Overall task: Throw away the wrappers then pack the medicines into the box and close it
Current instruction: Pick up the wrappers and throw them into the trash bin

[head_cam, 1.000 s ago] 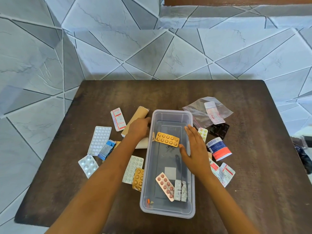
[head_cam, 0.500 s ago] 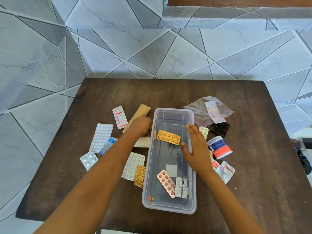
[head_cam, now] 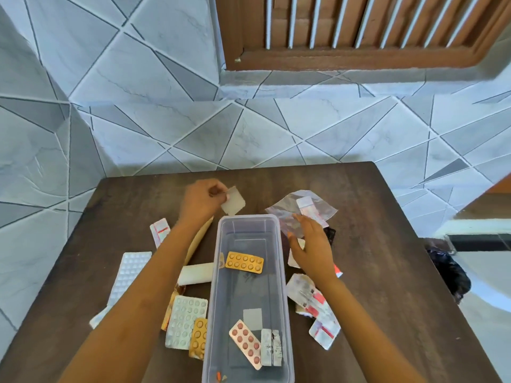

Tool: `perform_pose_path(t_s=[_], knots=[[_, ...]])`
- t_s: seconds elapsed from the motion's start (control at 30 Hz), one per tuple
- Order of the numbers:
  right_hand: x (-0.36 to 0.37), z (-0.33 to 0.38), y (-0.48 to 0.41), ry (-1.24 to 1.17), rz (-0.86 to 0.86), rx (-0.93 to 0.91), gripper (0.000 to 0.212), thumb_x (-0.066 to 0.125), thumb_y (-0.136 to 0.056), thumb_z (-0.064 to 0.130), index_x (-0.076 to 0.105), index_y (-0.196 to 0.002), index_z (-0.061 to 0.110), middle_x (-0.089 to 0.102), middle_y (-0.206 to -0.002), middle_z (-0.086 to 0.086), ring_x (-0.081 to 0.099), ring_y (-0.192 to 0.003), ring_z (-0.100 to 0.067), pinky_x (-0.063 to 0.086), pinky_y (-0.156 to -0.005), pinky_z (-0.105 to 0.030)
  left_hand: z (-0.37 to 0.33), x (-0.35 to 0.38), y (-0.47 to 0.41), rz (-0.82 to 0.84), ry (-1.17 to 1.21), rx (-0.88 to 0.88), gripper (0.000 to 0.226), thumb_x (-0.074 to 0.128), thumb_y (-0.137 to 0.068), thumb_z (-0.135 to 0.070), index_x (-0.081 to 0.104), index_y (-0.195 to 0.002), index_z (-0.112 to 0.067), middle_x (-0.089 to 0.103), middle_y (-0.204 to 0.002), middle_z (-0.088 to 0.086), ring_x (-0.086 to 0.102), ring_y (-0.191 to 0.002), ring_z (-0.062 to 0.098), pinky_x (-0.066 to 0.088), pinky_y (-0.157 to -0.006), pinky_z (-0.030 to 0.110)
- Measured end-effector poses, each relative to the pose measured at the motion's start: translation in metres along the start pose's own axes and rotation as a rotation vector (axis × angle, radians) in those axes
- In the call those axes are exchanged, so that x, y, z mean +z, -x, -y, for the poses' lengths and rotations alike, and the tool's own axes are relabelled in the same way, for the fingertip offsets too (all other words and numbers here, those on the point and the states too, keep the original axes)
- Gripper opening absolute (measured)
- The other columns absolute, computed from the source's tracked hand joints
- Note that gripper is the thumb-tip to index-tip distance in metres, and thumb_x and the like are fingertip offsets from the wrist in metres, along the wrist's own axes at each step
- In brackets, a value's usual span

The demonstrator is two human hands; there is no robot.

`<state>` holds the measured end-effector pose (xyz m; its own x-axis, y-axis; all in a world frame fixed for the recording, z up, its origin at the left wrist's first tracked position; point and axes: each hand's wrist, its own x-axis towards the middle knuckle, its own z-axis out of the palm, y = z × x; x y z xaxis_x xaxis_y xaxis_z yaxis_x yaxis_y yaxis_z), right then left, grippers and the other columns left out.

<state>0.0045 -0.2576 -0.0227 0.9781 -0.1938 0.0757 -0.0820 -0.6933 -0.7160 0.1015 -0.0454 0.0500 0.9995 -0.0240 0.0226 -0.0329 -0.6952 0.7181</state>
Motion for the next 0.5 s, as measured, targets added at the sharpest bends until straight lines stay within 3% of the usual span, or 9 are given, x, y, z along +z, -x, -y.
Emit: perform_pose_path(t_s=[0.1,0.3,0.5], knots=[[-0.011,-0.016,-0.030,0.161,0.045,0.046,0.044,0.055,-0.090,0.020,0.045,-0.131,0.010,0.050,-0.138,-0.014,0.048,-0.125,-0.030,0.041,-0.104,-0.039,-0.012,0.024,-0.004,0.000,0.020,0.020,0.008,0.067,-0.083,-0.012,0.070,-0.090,-0.009,0.071,-0.100,0.012,0.061,-0.087,0.018,0.047,-0.077,0.030],[0.003,-0.032,-0.072,0.506,0.258,0.020,0.054,0.061,-0.084,0.030,0.042,-0.132,0.013,0.049,-0.138,-0.011,0.049,-0.123,-0.029,0.043,-0.101,-0.040,-0.014,0.055,-0.011,0.053,0.008,0.020,0.012,0.067,-0.084,-0.013,0.069,-0.092,-0.005,0.072,-0.101,0.014,0.061,-0.086,0.017,0.053,-0.085,0.037],[0.022,-0.044,-0.089,0.470,0.302,0.021,0.029,0.063,-0.084,0.025,0.062,-0.108,0.010,0.065,-0.112,-0.010,0.063,-0.097,-0.027,0.051,-0.082,-0.033,-0.001,0.060,-0.013,0.050,0.002,-0.016,0.014,0.066,-0.085,-0.010,0.068,-0.095,-0.002,0.071,-0.102,0.016,0.061,-0.085,0.017,0.050,-0.073,0.026]])
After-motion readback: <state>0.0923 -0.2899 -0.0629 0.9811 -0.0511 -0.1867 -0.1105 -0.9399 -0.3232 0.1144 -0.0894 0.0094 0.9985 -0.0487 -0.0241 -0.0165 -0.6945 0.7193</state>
